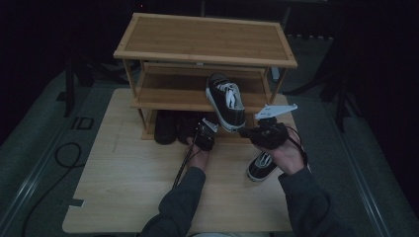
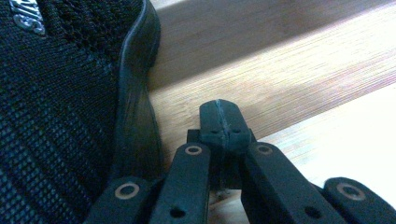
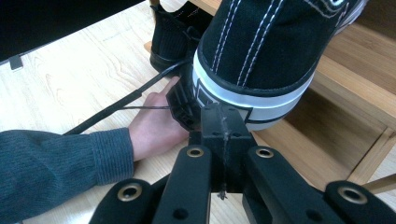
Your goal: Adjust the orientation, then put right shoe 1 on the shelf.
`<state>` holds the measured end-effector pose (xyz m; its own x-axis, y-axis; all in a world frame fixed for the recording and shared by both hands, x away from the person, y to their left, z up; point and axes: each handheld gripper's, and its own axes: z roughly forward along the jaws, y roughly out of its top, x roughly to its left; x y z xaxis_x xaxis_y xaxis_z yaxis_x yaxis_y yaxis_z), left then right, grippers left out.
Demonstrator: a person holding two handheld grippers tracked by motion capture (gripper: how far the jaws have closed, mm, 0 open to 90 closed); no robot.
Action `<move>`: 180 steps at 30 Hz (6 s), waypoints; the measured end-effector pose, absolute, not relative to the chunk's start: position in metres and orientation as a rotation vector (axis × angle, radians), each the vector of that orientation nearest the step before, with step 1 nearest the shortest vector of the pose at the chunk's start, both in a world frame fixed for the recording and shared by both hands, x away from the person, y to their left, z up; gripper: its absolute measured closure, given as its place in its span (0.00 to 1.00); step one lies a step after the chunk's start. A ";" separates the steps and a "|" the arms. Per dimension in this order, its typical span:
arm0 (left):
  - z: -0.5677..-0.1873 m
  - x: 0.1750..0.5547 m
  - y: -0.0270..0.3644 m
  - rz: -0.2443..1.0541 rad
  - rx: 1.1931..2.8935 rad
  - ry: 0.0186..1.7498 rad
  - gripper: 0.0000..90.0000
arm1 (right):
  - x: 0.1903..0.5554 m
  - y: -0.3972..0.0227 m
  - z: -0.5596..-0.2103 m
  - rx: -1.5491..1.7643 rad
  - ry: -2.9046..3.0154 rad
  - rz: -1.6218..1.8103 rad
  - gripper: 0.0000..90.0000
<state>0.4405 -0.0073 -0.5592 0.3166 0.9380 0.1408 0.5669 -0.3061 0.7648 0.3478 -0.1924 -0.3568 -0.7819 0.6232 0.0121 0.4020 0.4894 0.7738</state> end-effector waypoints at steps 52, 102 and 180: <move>-0.559 0.441 -0.006 0.779 1.972 1.327 1.00 | 0.363 -0.171 -0.362 0.815 2.397 1.094 1.00; -0.559 0.441 -0.007 0.790 1.974 1.332 1.00 | 0.409 -0.156 -0.374 0.895 2.344 1.161 1.00; -0.559 0.440 -0.008 0.799 1.985 1.325 1.00 | 0.388 -0.231 -0.401 1.068 2.381 0.950 0.59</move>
